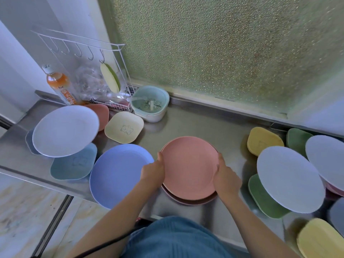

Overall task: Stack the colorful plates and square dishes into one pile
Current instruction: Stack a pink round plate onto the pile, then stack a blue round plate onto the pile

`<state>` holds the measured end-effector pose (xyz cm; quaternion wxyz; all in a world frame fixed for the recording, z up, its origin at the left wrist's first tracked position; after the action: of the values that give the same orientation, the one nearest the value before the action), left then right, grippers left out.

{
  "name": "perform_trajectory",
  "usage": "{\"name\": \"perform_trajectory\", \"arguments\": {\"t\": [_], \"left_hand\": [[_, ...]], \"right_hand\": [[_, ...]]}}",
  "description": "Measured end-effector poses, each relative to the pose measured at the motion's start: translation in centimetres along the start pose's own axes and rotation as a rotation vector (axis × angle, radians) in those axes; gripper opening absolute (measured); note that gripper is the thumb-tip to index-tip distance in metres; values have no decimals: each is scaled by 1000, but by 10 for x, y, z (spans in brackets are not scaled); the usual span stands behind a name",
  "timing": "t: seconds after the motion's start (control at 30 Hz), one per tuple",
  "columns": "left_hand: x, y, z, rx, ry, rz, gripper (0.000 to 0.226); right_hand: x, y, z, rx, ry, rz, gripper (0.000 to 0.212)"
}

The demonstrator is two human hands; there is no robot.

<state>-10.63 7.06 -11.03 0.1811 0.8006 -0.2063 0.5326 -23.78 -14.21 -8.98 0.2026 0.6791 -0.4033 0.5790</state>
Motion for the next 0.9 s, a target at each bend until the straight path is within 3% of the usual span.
{"name": "perform_trajectory", "arguments": {"t": [0.13,0.23,0.37,0.53,0.7,0.9], "left_hand": [[-2,2,2,-9,-11,104,71],[-3,0,3,4,-4,14,67],[4,-28,-7,-37,106,-55,37],[0,-118,-39,281,230,-128,36],[-15,-174,-66,561,135,-148,27],[-20,-197,-72,630,130,-253,20]], "right_hand": [[-2,-2,0,39,-9,-37,56],[-1,-7,-1,30,8,-60,57],[6,-30,0,106,129,-160,60],[-4,-107,-13,469,134,-75,49],[-27,-198,-31,757,-2,-143,48],[-52,-231,-37,760,-101,-417,55]]}}
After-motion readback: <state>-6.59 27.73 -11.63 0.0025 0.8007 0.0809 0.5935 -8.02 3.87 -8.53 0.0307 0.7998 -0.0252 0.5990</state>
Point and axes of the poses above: each hand's wrist, its own z-axis towards the middle knuckle, its own x-axis out of the back of the hand, y = z × x, the point moved 6 cm from there along z, towards the middle knuckle, and after that the axes turned 2 degrees about -x, right-handed, at the moved point
